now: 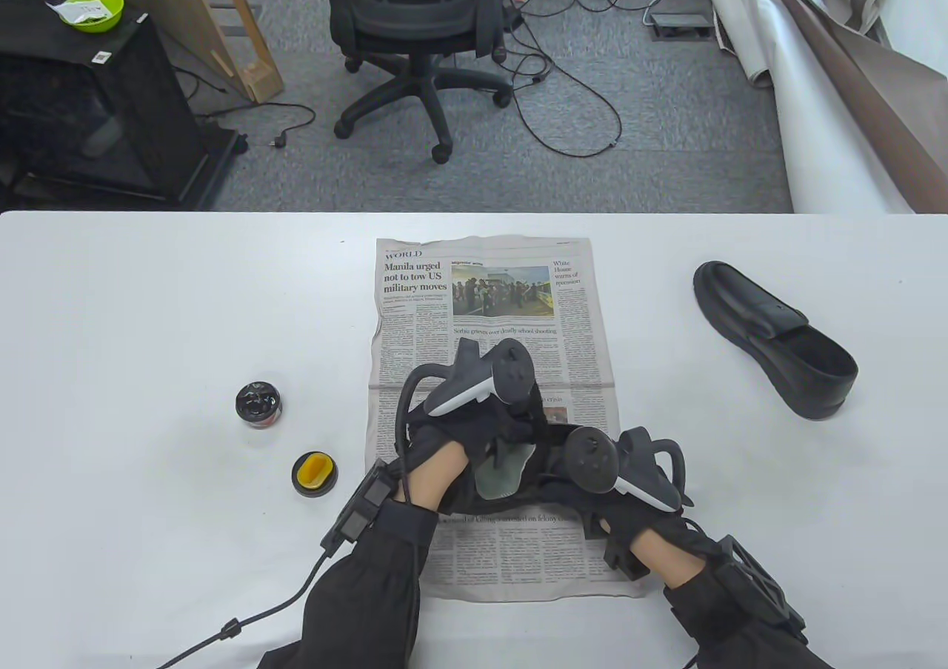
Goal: Dip and apply built-in sponge shoe polish on shoes
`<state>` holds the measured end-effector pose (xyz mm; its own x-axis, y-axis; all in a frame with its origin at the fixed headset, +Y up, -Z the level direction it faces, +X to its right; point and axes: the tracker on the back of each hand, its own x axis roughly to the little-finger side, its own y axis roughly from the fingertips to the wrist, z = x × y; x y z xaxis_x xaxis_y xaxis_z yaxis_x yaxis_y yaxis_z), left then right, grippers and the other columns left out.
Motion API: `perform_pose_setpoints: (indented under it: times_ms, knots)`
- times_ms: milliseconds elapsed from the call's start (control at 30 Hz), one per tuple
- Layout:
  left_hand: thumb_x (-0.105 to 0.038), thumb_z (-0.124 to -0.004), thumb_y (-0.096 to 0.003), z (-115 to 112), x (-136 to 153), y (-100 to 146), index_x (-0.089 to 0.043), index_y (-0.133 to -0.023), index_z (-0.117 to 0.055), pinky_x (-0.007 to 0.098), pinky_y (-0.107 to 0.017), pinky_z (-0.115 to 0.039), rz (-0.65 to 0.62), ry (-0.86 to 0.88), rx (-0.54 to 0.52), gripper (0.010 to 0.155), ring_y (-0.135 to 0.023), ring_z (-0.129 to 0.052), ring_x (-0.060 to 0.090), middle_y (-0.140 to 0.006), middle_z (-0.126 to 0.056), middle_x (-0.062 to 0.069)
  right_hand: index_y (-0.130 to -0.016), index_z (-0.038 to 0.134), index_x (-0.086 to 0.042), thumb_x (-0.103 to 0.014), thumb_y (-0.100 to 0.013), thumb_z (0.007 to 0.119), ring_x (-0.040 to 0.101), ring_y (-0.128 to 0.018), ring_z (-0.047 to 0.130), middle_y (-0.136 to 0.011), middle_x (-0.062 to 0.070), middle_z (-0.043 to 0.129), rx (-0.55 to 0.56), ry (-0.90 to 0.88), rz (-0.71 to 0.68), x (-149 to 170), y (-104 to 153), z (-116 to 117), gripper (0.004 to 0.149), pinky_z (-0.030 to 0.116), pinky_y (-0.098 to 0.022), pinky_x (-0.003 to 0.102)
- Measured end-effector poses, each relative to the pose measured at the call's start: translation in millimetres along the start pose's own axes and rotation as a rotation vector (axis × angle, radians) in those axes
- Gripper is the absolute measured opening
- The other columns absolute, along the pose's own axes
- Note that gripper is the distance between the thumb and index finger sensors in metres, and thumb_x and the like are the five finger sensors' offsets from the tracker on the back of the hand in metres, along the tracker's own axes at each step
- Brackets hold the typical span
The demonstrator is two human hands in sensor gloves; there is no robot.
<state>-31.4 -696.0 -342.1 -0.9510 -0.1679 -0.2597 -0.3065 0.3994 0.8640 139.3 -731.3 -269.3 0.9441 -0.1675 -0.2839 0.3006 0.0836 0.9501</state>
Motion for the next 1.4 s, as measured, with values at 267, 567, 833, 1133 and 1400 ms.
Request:
perform_pose_setpoints:
  times_ms: [267,567,833,1133,1400]
  knots:
    - [-0.047,-0.087,-0.0423,1,23,0,-0.03,-0.09,-0.082,0.042,-0.053,-0.088,0.148,-0.144,0.108,0.051,-0.016,-0.099,0.007,-0.05,-0.103,-0.007,-0.064,0.099,-0.026,-0.055,-0.031,0.086,0.0,-0.01,0.107,-0.055,-0.002,0.098,0.0,0.001,0.005,0,0,0,0.046,0.092,-0.032,0.033]
    - [-0.047,-0.089,-0.0418,-6,72,20,-0.029,-0.088,-0.084,0.042,-0.052,-0.088,0.34,-0.221,0.13,0.05,-0.015,-0.099,0.006,-0.049,-0.103,-0.007,-0.064,0.099,-0.026,-0.055,-0.031,0.086,0.0,-0.01,0.107,-0.055,-0.002,0.098,0.002,0.003,0.01,0,0,0,0.046,0.092,-0.032,0.033]
    - [-0.048,-0.089,-0.0421,-11,93,53,-0.028,-0.089,-0.083,0.041,-0.051,-0.089,0.427,-0.229,0.002,0.051,-0.015,-0.099,0.006,-0.049,-0.103,-0.006,-0.064,0.099,-0.026,-0.055,-0.031,0.086,0.0,-0.01,0.107,-0.055,-0.002,0.098,0.005,0.009,0.016,-1,0,0,0.046,0.092,-0.032,0.033]
    - [-0.049,-0.089,-0.0401,-1,26,51,-0.032,-0.089,-0.082,0.04,-0.052,-0.089,-0.067,-0.03,-0.266,0.052,-0.016,-0.1,0.005,-0.05,-0.103,-0.008,-0.064,0.099,-0.026,-0.055,-0.031,0.086,0.0,-0.01,0.107,-0.055,-0.002,0.098,0.0,0.006,0.016,-1,0,0,0.046,0.092,-0.032,0.033]
    - [-0.048,-0.088,-0.0409,-21,-8,42,-0.03,-0.089,-0.081,0.041,-0.05,-0.09,-0.025,-0.094,-0.313,0.052,-0.014,-0.1,0.006,-0.048,-0.104,-0.007,-0.064,0.099,-0.025,-0.055,-0.031,0.086,0.001,-0.01,0.107,-0.055,-0.002,0.098,-0.004,0.005,0.004,0,-1,0,0.046,0.092,-0.032,0.033]
